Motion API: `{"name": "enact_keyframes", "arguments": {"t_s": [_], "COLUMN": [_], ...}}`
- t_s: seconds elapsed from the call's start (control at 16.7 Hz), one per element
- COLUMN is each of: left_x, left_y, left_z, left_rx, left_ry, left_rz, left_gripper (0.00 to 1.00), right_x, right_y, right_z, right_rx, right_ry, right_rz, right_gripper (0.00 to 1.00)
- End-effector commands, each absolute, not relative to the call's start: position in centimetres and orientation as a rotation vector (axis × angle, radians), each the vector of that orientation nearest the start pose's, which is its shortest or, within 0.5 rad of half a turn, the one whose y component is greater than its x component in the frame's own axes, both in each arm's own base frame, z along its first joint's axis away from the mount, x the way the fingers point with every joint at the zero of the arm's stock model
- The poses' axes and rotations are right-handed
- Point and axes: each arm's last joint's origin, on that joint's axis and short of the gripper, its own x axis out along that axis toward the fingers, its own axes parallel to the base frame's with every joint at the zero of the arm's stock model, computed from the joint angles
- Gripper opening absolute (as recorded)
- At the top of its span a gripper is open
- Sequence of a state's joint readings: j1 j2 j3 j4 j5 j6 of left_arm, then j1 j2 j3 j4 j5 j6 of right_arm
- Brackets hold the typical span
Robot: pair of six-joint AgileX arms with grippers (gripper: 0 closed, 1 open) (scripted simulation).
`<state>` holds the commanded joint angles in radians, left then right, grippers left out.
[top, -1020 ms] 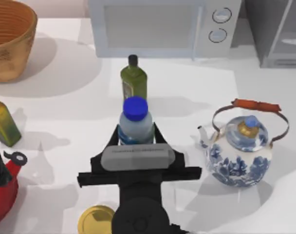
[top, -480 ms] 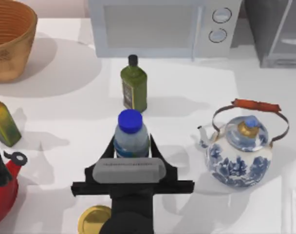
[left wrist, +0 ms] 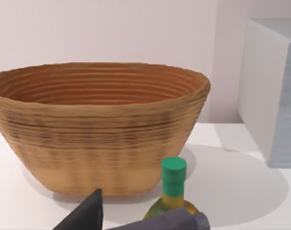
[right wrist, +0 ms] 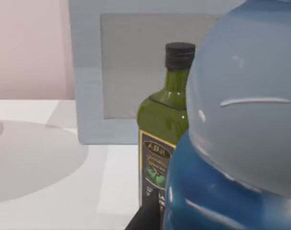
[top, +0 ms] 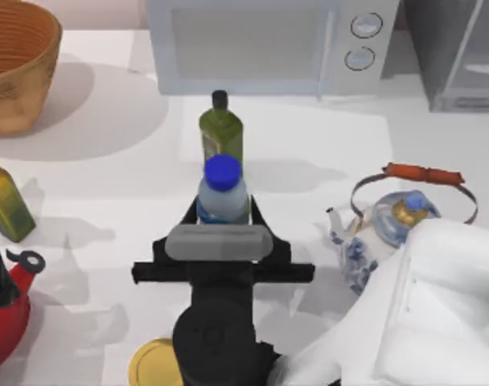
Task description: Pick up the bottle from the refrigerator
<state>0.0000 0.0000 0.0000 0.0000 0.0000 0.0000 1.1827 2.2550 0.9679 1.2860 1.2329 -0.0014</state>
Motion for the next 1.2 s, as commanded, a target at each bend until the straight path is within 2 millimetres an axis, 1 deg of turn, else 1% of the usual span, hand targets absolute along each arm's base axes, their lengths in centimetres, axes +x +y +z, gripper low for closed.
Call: {"name": "enact_keyframes", "arguments": {"t_s": [0.12,0.3,1.08,1.14,1.2], "left_x": [10.57,10.57,10.57,10.57,10.57], "left_y": [-0.12,-0.12,-0.12,-0.12,-0.12], "left_z": [16.0,16.0,16.0,16.0,16.0], "left_rx": [0.0,0.0,0.0,0.0,0.0], "left_ry": [0.0,0.0,0.0,0.0,0.0], "left_rz": [0.0,0.0,0.0,0.0,0.0], "left_gripper": [1.0,1.0,1.0,1.0,1.0], "right_x": [17.43,17.43,17.43,17.43,17.43], "right_y": [36.01,36.01,36.01,36.01,36.01], "right_z": [8.09,8.08,8.08,8.08,8.08], "right_rx": [-0.013,-0.013,-0.013,-0.013,-0.013], "right_ry": [-0.01,-0.01,-0.01,-0.01,-0.01], "right_rz": [-0.002,-0.002,-0.002,-0.002,-0.002], "right_gripper": [0.0,0.0,0.98,1.0,1.0]}}
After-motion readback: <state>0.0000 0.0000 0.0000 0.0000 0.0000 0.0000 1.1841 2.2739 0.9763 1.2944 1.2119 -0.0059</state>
